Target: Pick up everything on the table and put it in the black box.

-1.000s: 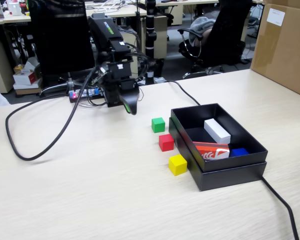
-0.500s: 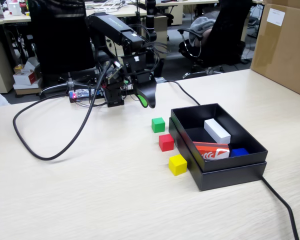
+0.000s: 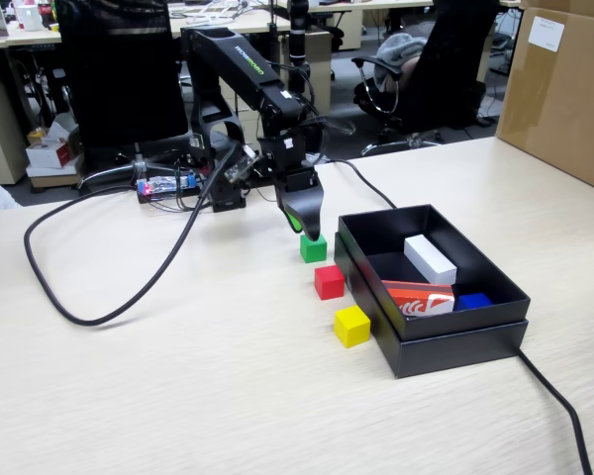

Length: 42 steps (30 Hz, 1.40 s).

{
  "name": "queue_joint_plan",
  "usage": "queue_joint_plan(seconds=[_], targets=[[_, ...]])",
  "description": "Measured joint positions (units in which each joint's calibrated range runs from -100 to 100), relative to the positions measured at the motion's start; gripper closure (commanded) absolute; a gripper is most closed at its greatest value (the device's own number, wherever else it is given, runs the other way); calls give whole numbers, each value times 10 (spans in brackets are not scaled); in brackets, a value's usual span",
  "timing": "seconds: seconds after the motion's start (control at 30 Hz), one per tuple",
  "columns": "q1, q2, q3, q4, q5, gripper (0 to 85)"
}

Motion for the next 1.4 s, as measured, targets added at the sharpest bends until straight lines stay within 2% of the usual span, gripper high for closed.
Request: queue_joint_plan(seconds=[0.33,0.73,0.87,0.9,1.03,1.13,1.3,1.4], targets=[[15,71,11,16,13,384],[16,98,16,18,14,483],[15,109,18,30,13,584],[14,110,19,33,13,646],[10,114,23,36,13,754],[2,114,24,36,14,790],[-8,97,34,33,16,790],[-8,43,87,-9,16,790]])
